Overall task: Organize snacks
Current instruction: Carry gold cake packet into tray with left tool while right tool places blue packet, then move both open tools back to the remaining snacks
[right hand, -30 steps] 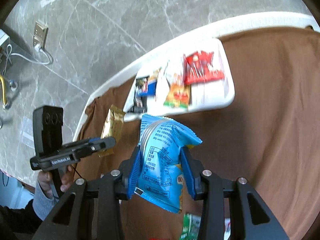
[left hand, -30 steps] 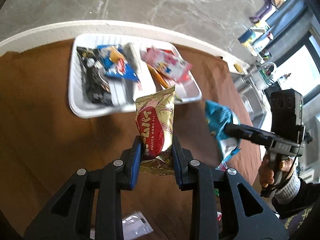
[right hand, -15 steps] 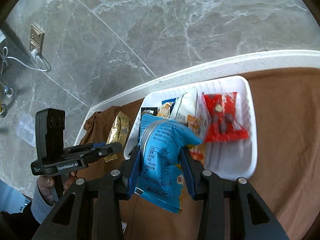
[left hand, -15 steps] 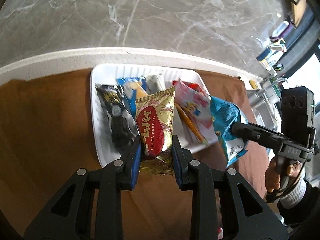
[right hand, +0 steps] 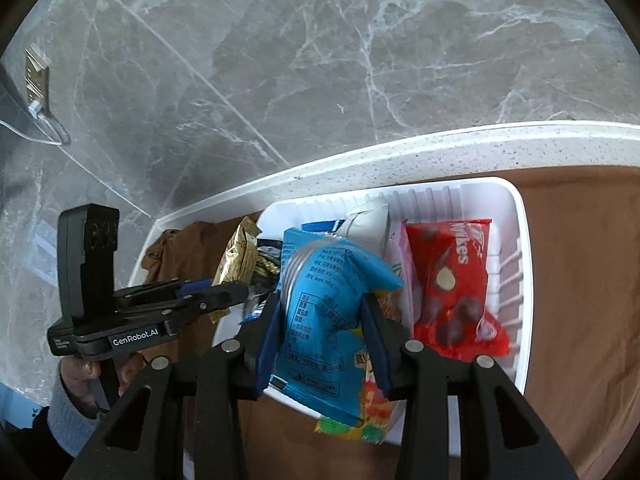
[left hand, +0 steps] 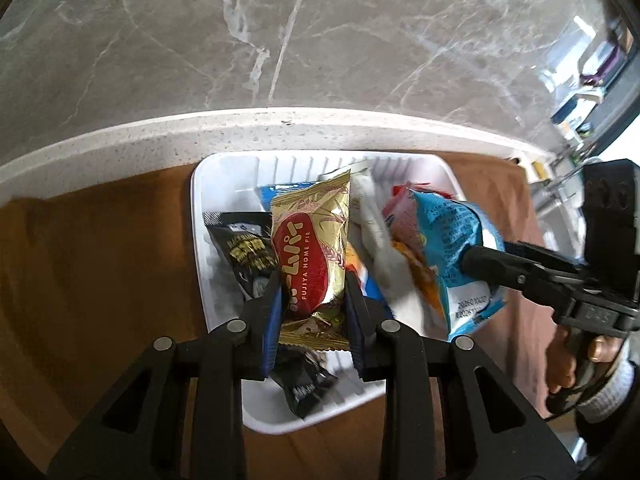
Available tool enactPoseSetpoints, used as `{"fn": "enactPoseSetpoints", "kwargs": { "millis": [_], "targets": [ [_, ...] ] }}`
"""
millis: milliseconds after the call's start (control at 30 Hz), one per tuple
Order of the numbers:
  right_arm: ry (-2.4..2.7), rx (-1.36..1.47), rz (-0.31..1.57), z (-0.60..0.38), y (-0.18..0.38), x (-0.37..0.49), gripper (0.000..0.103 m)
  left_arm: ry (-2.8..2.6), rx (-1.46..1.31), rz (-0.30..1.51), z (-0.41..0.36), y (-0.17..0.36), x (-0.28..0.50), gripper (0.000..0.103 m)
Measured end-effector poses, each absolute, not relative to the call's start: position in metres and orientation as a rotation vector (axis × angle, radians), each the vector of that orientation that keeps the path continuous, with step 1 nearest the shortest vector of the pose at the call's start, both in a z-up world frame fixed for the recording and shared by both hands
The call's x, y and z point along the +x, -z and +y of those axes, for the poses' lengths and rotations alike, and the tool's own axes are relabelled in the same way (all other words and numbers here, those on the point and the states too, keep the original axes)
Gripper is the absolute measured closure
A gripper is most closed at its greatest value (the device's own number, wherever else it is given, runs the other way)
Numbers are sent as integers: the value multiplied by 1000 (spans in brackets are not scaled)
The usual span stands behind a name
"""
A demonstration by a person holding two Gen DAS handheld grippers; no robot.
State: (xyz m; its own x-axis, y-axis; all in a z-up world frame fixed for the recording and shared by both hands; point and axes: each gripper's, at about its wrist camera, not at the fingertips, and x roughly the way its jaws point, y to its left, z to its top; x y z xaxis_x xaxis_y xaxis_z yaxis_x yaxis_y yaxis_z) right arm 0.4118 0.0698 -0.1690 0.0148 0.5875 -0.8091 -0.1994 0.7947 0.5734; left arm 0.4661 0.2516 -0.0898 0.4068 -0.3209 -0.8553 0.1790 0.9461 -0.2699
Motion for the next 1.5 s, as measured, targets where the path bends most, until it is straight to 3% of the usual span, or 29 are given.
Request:
{"fn": "enactPoseSetpoints", "kwargs": {
  "millis": [333,433,533,700,1067,1500],
  "targets": [
    [-622,204,1380,75,156,404,49,241,-73,1092,239,91,471,74],
    [-617,205,1359,71,147,404,49,232,-58,1083,237,86,466,73],
    [-613,209,1336,66,135,400,49,231,-51,1066,237,78,460,64],
    [-618,246,1315,57,114,389,49,221,-66,1055,243,68,446,64],
    [-639,196,1286,27,57,321,48,325,-5,1026,214,44,358,64],
    [-568,53,1403,-37,51,204,47,556,70,1147,135,87,239,64]
  ]
}}
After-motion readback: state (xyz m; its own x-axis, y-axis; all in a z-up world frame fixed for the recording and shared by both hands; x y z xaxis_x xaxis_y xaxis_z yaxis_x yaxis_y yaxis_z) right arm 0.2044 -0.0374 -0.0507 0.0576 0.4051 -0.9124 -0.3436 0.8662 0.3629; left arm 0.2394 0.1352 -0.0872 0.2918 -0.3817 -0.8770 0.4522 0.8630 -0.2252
